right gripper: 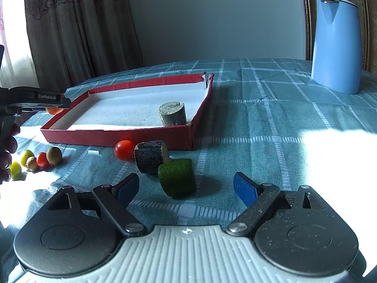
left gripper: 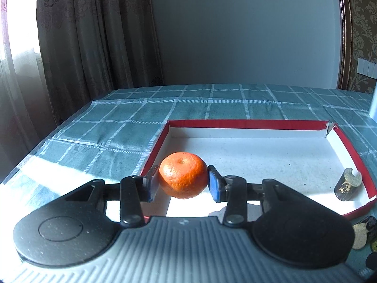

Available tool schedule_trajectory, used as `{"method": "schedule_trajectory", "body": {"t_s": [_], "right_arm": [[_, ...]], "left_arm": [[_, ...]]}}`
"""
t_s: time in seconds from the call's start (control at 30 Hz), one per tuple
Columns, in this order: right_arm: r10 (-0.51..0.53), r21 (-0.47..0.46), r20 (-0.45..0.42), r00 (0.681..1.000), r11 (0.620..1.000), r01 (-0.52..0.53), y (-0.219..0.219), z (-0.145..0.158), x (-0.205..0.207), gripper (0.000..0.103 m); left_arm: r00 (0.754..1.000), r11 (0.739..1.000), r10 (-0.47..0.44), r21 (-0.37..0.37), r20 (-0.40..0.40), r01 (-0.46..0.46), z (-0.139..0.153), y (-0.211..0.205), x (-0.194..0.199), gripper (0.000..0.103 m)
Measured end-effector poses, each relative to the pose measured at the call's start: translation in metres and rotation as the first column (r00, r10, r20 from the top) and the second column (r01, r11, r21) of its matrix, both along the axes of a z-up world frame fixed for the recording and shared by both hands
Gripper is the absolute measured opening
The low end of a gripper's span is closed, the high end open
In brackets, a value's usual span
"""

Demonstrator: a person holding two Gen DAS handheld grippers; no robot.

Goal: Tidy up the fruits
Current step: 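Carry the tangerine into the red box and open the left gripper, then close the right gripper around the black square block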

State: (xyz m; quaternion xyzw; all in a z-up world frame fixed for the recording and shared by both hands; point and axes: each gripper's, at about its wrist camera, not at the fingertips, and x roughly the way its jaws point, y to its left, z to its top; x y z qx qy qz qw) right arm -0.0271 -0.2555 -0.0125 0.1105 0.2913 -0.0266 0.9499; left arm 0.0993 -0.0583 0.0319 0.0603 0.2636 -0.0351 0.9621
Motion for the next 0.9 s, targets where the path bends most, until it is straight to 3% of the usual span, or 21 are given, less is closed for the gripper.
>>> {"method": "schedule_trajectory", "body": {"t_s": [0.37, 0.43, 0.47, 0.53, 0.6, 0.73, 0.9], "right_arm": [[0.001, -0.001, -0.002, 1.0, 1.0, -0.001, 0.0, 0.0, 0.0, 0.089], [0.001, -0.004, -0.003, 1.0, 1.0, -0.001, 0.0, 0.0, 0.001, 0.089], [0.001, -0.005, -0.003, 1.0, 1.0, -0.001, 0.001, -0.001, 0.001, 0.089], [0.002, -0.006, -0.004, 1.0, 1.0, -0.002, 0.001, -0.001, 0.001, 0.089], [0.002, -0.006, -0.003, 1.0, 1.0, -0.002, 0.001, -0.001, 0.001, 0.089], [0.002, 0.004, 0.004, 1.0, 1.0, -0.002, -0.001, -0.001, 0.0, 0.089], [-0.003, 0.01, 0.022, 1.0, 1.0, 0.003, -0.002, 0.001, -0.003, 0.089]], "left_arm": [[0.996, 0.998, 0.035, -0.039, -0.086, -0.038, -0.022, 0.018, 0.017, 0.041], [0.997, 0.998, 0.036, -0.042, -0.066, -0.038, -0.019, 0.02, 0.011, 0.06], [0.998, 0.998, 0.024, -0.05, -0.051, -0.027, -0.016, 0.02, 0.007, 0.063], [1.0, 0.999, 0.019, -0.051, -0.016, -0.02, -0.008, 0.021, -0.004, 0.083], [1.0, 0.999, 0.012, -0.051, 0.025, -0.01, 0.0, 0.023, -0.017, 0.092], [0.997, 0.998, -0.018, -0.055, 0.077, 0.022, 0.007, 0.035, -0.046, 0.103], [0.993, 0.996, -0.018, -0.082, 0.119, 0.028, 0.0, 0.057, -0.077, 0.103]]}}
